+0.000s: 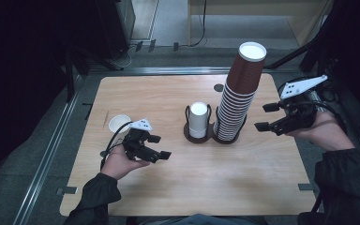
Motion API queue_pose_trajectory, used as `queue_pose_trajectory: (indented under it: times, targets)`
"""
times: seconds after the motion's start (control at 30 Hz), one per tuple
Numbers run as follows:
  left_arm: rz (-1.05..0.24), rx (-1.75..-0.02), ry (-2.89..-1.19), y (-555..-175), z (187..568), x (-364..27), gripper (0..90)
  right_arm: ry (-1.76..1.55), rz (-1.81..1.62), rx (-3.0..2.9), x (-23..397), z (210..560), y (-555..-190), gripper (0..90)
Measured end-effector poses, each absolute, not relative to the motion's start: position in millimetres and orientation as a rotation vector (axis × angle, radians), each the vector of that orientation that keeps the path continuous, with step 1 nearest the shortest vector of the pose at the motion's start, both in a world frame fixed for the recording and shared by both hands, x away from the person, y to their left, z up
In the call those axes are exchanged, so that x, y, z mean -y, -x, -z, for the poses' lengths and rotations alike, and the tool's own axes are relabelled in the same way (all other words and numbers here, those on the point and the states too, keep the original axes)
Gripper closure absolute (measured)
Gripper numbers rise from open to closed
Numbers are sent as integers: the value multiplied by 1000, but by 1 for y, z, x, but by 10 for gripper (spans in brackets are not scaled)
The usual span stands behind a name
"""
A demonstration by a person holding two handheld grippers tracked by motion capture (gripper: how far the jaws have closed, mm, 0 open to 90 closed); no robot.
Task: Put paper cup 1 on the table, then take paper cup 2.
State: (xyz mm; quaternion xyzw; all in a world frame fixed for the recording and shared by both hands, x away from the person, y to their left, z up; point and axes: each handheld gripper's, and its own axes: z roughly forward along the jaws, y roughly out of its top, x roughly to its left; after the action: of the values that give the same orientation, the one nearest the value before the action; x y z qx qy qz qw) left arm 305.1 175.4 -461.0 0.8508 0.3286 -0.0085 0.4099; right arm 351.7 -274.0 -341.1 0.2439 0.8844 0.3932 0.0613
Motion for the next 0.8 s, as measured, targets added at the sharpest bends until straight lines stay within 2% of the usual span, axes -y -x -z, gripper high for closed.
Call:
queue_pose_trajectory:
  times: [0.2,0.23,0.27,0.33,0.4,0.8]
  targets:
    - [15,-826,-2157,-306,463,-175,165,-730,-1198,-2660,280,316,-361,190]
    - [10,-816,-2165,-305,463,-175,165,-736,-1191,-2654,280,312,-363,184]
    - [2,-816,-2166,-305,463,-174,166,-757,-1171,-2626,282,305,-368,139]
    - [-24,-813,-2171,-304,462,-173,170,-777,-1170,-2618,282,302,-371,139]
    - [-19,-800,-2158,-303,461,-174,244,-792,-1208,-2623,283,298,-377,139]
    - [-5,-772,-2196,-301,461,-169,249,-739,-1238,-2603,264,270,-401,139]
